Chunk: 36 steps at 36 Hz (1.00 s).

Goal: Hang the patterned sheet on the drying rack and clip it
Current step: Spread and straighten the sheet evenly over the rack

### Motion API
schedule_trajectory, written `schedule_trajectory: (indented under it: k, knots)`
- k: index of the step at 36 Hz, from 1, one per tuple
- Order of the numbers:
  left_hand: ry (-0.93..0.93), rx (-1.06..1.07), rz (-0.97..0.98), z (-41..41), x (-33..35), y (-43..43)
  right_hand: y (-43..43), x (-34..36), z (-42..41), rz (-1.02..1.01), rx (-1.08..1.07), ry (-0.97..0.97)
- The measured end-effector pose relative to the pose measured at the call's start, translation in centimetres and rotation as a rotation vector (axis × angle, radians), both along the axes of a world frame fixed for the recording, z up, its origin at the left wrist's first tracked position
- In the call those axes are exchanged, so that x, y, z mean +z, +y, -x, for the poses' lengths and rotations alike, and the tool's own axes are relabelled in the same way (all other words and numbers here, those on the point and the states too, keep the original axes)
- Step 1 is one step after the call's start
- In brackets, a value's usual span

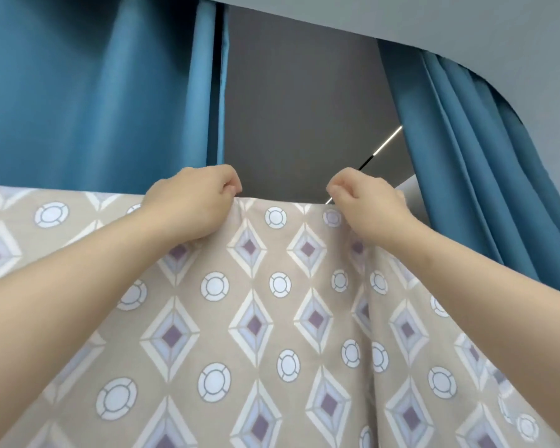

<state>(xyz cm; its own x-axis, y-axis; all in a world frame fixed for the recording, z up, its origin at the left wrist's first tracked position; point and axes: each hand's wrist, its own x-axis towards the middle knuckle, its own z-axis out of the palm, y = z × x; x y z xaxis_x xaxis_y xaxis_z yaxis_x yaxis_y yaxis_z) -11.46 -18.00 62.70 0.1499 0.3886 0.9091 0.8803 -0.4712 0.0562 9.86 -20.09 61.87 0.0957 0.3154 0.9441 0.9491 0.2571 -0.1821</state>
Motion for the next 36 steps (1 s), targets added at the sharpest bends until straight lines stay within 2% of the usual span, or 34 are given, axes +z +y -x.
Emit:
schedule_trajectory:
  k: [2,4,12,15,18,21,23,26,28,31,33,36]
  knots:
    - [-0.015,0.137,-0.019,0.9,-0.1,0.3,0.1,-0.1,2.1,0.075,0.061,-0.061]
    - [-0.027,0.185,0.000,2.0,-0.3,0.7,0.7,-0.1,3.6,0.126,0.101,-0.104]
    - [-0.108,0.042,-0.029,4.9,-1.3,1.5,2.5,-1.0,6.0,0.076,0.298,0.042]
    - [-0.156,0.032,-0.086,4.7,-1.3,1.6,2.4,-0.5,6.3,0.040,0.252,0.048]
    - [-0.169,0.046,-0.224,4.1,-1.5,1.7,2.4,-0.6,6.4,-0.032,0.196,0.020]
    - [-0.140,-0.018,-0.327,3.7,-1.5,1.7,2.3,-1.2,6.0,-0.148,0.263,-0.015]
    - [-0.117,-0.050,-0.329,3.6,-1.5,1.7,2.3,-1.6,5.3,-0.198,0.244,-0.097]
    - [-0.060,-0.057,-0.249,3.6,-1.4,1.7,2.7,-2.1,3.7,-0.183,0.075,-0.194]
    - [-0.027,-0.021,-0.211,3.4,-1.3,1.6,2.9,-2.4,2.3,-0.176,-0.051,-0.134]
    - [0.076,0.090,-0.206,2.8,-1.3,1.6,2.8,-2.5,0.2,-0.160,-0.133,0.055]
    - [0.121,0.145,-0.212,2.2,-1.5,1.8,2.9,-2.6,-0.9,-0.128,-0.105,0.167]
    - [0.081,0.146,-0.186,1.6,-1.7,2.4,2.9,-2.4,-2.1,-0.094,-0.001,0.274]
